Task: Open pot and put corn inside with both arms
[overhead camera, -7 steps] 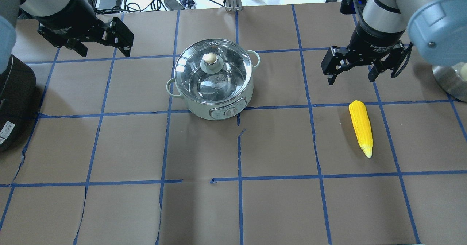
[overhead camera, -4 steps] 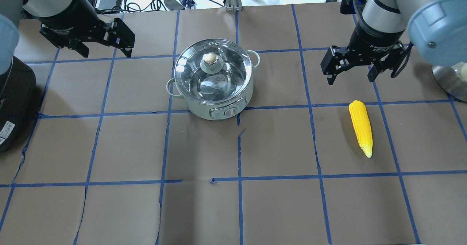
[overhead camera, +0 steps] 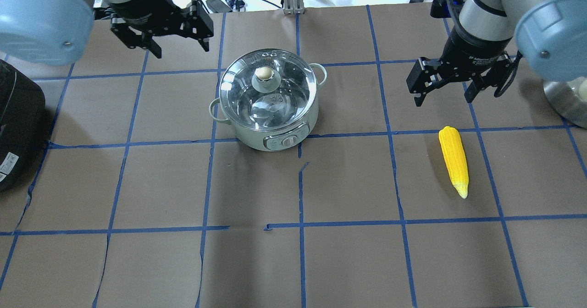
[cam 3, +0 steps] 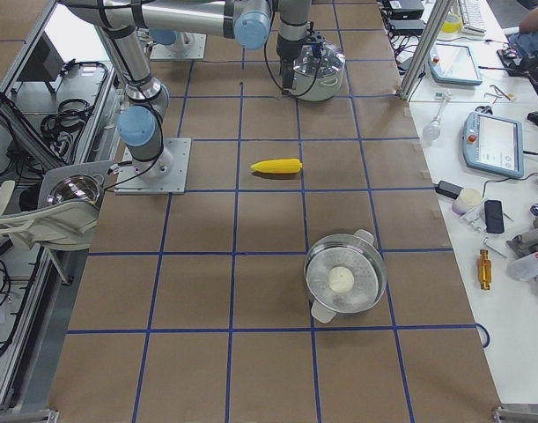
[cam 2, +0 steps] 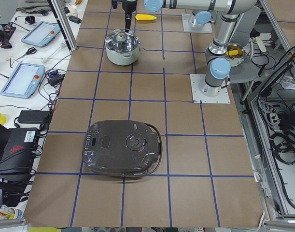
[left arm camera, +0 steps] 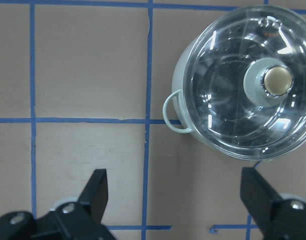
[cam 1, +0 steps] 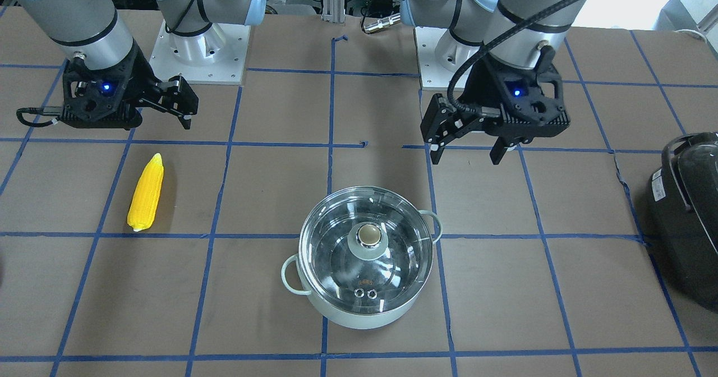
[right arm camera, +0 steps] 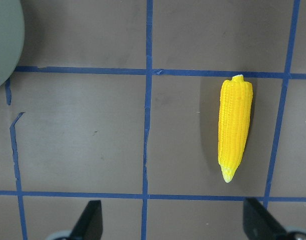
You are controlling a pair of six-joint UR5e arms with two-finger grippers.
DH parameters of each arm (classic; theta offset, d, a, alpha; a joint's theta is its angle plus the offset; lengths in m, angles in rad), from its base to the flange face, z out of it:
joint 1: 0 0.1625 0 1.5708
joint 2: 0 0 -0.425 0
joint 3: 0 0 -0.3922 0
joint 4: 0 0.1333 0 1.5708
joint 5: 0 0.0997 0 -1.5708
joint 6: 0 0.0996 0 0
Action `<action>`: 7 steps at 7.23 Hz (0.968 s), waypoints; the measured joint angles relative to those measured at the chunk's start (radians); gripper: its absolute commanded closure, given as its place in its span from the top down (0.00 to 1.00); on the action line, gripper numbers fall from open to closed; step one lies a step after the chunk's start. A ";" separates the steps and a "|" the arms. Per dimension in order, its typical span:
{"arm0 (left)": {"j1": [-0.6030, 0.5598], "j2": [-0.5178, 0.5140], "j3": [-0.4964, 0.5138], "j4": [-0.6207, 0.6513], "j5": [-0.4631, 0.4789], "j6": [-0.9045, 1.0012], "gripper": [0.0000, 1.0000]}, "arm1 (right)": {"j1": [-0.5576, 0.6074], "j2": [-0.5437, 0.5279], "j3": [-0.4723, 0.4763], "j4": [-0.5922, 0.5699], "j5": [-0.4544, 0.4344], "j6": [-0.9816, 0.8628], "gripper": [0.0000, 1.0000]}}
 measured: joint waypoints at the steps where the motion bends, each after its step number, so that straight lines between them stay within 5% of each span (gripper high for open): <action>1: -0.034 -0.059 0.036 0.038 0.006 -0.050 0.99 | -0.014 0.008 0.012 -0.007 0.002 -0.005 1.00; 4: -0.138 -0.204 0.091 0.079 0.128 -0.136 1.00 | -0.105 0.042 0.090 -0.132 0.010 -0.021 1.00; 7: -0.161 -0.279 0.081 0.101 0.089 -0.146 1.00 | -0.178 0.068 0.274 -0.383 0.011 -0.039 1.00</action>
